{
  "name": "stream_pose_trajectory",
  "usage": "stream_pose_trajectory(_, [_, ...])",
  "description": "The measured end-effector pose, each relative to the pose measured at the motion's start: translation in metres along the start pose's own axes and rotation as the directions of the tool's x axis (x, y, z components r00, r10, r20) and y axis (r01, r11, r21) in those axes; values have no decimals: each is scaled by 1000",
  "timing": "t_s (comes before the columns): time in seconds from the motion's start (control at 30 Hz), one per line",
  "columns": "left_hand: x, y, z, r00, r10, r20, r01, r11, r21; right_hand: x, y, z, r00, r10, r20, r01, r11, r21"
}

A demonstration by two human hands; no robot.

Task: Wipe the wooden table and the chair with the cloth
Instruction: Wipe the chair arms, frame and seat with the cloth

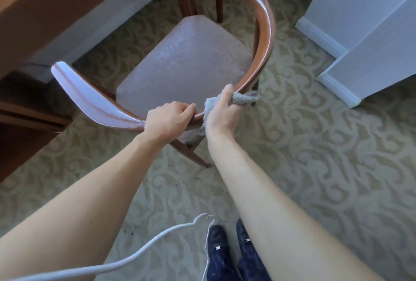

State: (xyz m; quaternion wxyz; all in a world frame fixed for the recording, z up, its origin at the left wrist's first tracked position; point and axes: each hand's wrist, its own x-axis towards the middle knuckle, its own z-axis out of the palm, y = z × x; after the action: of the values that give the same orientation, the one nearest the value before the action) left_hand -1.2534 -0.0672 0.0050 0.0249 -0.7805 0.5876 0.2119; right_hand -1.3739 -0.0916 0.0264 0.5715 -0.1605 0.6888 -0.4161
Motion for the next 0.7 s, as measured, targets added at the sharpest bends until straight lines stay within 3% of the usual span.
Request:
stream_pose_trajectory(0.2, [2,-5,-1,997,68,41,-67,997,-29,-41,48,15,977,130,169,-141,989,53])
stream_pose_trajectory(0.47, [-4,0,-5,999,37,-19,-39,989,-141,-14,10,2,998,39,-41,-39,999,10])
stream_pose_trajectory(0.6, [-8,1,-8,1000,9,-24,-14,979,-205,-26,9,6,993,115,-22,-116,992,-44])
stream_pose_trajectory(0.7, [-7,-3,-8,999,35,-5,-35,950,-309,-37,26,8,981,165,98,-162,986,-41])
